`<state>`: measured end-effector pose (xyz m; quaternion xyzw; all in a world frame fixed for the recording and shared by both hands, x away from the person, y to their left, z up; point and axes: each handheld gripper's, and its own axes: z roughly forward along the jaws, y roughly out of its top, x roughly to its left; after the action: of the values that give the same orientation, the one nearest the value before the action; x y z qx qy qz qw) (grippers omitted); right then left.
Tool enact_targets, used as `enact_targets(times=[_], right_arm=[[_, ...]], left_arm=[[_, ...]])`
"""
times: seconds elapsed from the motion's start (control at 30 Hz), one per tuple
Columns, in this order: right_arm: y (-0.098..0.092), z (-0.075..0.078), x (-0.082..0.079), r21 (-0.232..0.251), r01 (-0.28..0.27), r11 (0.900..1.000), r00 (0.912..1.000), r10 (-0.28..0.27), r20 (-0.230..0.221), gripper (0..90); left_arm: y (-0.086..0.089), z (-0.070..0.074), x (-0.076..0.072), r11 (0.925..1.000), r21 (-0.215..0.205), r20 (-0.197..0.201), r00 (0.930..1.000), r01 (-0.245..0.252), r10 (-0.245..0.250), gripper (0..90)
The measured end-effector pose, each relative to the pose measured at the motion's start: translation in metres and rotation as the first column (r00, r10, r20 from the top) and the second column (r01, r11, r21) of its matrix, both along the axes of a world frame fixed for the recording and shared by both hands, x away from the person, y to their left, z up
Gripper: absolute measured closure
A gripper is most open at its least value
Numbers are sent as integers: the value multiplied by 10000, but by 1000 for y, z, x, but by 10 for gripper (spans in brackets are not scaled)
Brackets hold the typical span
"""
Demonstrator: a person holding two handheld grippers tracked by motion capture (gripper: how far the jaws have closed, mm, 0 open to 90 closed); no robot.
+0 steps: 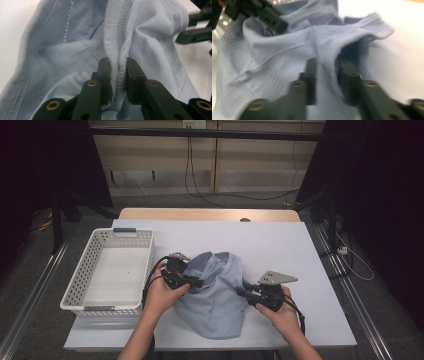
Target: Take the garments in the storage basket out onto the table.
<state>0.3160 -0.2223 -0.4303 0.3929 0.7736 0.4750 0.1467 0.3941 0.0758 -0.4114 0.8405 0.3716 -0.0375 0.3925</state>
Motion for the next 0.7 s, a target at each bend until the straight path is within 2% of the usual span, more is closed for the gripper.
enact_targets(times=[0.03, 0.07, 0.1, 0.13, 0.17, 0.27, 0.47, 0.57, 0.63, 0.67, 0.7], right_arm=[[-2, 3, 2, -21, 21, 10000, 10000, -21, 24, 607], [-2, 3, 2, -21, 21, 10000, 10000, -21, 24, 607], [-5, 9, 5, 42, 253, 9997, 9997, -253, 55, 476], [-5, 9, 5, 42, 253, 9997, 9997, -253, 55, 476], [-9, 15, 10, 316, 513, 9982, 9987, -515, 51, 415], [-12, 23, 18, 479, 785, 9958, 9969, -789, 56, 326], [-5, 29, 41, 343, 1093, 9934, 9940, -1091, -54, 321], [-1, 26, 55, 270, 1327, 9908, 9907, -1318, -339, 285], [2, 22, 65, 109, 1430, 9897, 9886, -1423, -495, 292], [2, 22, 65, 109, 1430, 9897, 9886, -1423, -495, 292], [4, 15, 76, 98, 1654, 9862, 9832, -1641, -803, 293]], left_arm=[[2, 0, 0, 10000, 42, 14, 10000, -37, 37, 763], [2, 0, 0, 10000, 42, 14, 10000, -37, 37, 763], [5, 0, -2, 10000, 4, 46, 9999, -97, 97, 763], [5, 0, -2, 10000, 4, 46, 9999, -97, 97, 763], [8, 0, -3, 9998, 68, 68, 9998, -174, 174, 763], [11, 0, -4, 9997, 44, 61, 9997, -242, 241, 764], [13, -1, -6, 9997, 65, 118, 9996, -247, 246, 764], [13, -2, -6, 9997, 78, 123, 9996, -246, 245, 764], [13, -2, -6, 9997, 79, 92, 9997, -212, 212, 764], [13, -2, -6, 9997, 79, 92, 9997, -212, 212, 764], [14, -2, -6, 9997, 57, 82, 9997, -217, 216, 764]])
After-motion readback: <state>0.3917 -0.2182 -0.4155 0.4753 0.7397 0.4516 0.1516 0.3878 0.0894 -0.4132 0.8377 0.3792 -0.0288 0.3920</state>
